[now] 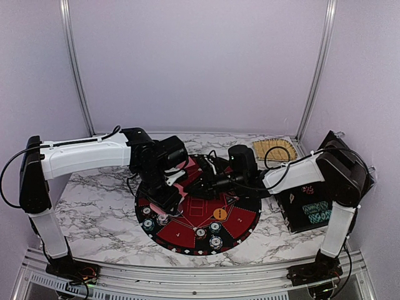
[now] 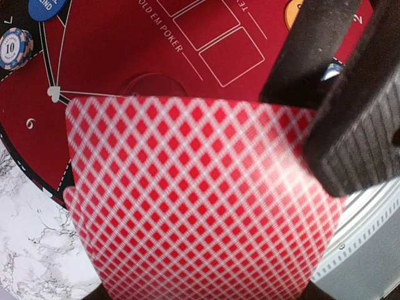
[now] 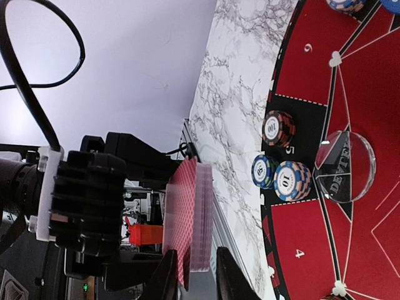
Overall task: Distribute texas hold em gaming equipment
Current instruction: Pick up the poker card from the face-down deck piles.
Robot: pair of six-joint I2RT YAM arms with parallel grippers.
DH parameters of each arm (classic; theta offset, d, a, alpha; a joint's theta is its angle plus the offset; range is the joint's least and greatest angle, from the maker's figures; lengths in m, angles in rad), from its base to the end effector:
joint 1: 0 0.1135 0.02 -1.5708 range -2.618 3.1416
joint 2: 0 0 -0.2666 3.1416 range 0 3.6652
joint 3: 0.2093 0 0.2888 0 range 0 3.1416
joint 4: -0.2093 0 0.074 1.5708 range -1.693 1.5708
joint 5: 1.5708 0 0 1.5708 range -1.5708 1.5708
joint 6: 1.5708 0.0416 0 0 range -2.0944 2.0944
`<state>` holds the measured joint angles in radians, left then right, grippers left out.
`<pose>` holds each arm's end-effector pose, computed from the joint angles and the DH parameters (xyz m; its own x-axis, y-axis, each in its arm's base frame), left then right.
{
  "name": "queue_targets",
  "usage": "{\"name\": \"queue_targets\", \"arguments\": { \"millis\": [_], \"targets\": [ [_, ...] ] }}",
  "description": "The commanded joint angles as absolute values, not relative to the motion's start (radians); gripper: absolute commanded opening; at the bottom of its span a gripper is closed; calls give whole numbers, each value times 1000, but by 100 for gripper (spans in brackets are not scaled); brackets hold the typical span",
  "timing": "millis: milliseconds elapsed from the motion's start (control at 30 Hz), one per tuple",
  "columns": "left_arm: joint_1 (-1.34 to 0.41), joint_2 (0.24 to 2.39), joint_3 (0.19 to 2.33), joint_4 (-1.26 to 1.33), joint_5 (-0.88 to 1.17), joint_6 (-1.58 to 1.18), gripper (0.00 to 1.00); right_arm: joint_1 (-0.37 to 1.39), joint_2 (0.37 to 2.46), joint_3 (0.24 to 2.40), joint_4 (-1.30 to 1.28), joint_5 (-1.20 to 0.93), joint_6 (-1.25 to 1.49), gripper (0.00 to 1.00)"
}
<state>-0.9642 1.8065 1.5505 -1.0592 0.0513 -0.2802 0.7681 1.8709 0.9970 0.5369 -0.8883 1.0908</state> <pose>0.2263 -0.3298 0.2475 -0.7590 0.6094 -0.2292 0.6431 0.7567 -0.1176 0.2802 0.3155 0.1569 -0.9657 -0.1550 -0.2082 -0.2346 0.1783 0.9556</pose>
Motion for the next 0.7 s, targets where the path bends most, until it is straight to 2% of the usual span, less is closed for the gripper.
{"name": "queue_targets", "arguments": {
  "millis": [0, 667],
  "targets": [
    [-957, 1796, 1557, -1065, 51, -277, 40, 765, 1834, 1002, 538, -893, 1085, 20],
    [-955, 1799, 1543, -1065, 52, -275, 40, 765, 1827, 1000, 550, -901, 1098, 3]
  ]
}}
